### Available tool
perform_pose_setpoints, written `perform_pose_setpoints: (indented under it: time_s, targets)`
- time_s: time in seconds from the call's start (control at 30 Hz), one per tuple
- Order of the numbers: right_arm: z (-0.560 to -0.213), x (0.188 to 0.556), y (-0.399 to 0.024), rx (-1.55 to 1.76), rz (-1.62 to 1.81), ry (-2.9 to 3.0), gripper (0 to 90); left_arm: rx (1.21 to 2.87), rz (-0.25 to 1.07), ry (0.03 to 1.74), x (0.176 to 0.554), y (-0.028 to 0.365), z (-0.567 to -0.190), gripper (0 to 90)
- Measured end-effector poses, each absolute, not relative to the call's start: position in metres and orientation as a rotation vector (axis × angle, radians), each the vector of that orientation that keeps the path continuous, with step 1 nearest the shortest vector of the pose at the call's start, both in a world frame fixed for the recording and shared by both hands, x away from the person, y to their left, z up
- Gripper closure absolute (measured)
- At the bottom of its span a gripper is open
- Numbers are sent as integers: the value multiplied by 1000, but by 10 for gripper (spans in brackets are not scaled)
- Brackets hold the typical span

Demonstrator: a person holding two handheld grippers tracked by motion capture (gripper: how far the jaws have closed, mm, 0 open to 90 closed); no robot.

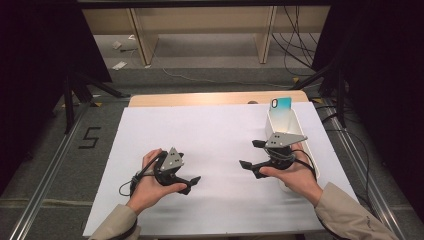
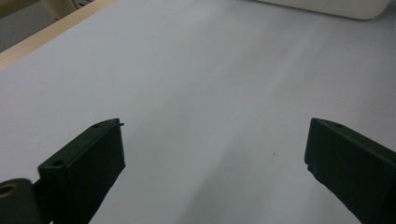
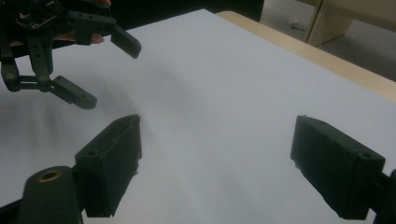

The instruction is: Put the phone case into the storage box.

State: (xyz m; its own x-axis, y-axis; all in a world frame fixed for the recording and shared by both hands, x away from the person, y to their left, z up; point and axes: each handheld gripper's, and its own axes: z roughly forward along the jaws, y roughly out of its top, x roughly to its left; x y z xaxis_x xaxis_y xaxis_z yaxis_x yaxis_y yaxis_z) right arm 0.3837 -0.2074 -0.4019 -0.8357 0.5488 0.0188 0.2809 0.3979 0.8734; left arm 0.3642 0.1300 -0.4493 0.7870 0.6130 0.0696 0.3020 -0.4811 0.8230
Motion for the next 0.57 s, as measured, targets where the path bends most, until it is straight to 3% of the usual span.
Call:
perform_pose_setpoints:
  time_s: [0.57]
  targets:
    - [-405, 384, -205, 700, 1399, 2407, 168, 2099, 443, 680, 365, 130, -450, 42]
